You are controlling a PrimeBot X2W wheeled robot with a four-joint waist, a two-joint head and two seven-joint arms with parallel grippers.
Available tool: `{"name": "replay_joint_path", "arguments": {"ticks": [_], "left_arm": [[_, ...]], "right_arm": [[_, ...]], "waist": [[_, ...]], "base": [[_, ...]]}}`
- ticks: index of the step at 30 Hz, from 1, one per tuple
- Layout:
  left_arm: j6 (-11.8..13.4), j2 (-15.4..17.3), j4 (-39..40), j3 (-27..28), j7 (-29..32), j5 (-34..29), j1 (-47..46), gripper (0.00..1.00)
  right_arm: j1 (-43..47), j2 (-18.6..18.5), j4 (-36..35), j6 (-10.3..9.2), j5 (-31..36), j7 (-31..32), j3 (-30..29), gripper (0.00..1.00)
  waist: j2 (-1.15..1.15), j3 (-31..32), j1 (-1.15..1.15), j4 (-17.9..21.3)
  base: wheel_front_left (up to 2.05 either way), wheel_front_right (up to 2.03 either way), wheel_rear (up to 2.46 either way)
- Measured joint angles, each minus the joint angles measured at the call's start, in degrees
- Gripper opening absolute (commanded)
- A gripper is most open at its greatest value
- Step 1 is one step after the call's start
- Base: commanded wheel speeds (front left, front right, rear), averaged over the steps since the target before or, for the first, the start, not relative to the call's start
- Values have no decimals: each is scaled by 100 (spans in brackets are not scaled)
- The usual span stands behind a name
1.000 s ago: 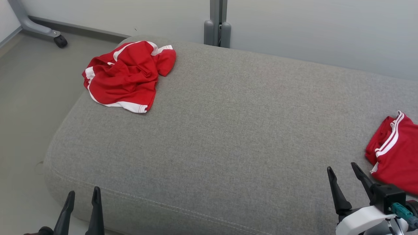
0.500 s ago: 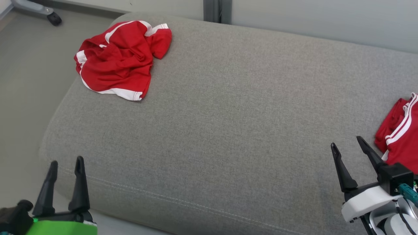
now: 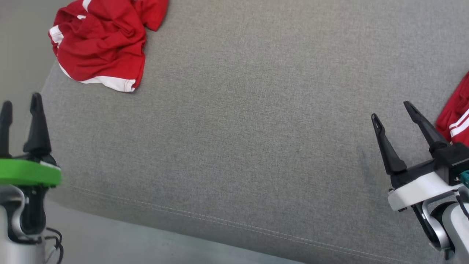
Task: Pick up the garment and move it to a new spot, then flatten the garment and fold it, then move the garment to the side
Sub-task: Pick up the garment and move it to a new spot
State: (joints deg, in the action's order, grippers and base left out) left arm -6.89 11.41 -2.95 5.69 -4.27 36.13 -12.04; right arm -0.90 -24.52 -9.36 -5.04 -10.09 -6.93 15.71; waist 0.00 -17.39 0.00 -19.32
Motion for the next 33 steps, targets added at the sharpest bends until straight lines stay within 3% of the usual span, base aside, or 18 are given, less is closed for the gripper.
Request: {"name": "replay_joint_path", "arguments": {"ticks": [8, 21, 33], "left_arm": [[242, 215, -788, 130, 680, 316, -1365, 100], [310, 597, -1740, 71, 1538, 500, -2936, 100], [464, 653, -2894, -23, 1715, 453, -3710, 100]], "right_arm": [[-361, -214, -467, 49, 115, 338, -55, 100], [-674, -424, -1070, 57, 282, 719, -223, 100], [-854, -557, -1395, 37, 412, 826, -433, 100]], "waist": [[0, -648, 0, 125], [0, -1634, 0, 316], [0, -2448, 1, 551]], "base": [[0, 0, 0], [0, 0, 0], [0, 0, 0]]}}
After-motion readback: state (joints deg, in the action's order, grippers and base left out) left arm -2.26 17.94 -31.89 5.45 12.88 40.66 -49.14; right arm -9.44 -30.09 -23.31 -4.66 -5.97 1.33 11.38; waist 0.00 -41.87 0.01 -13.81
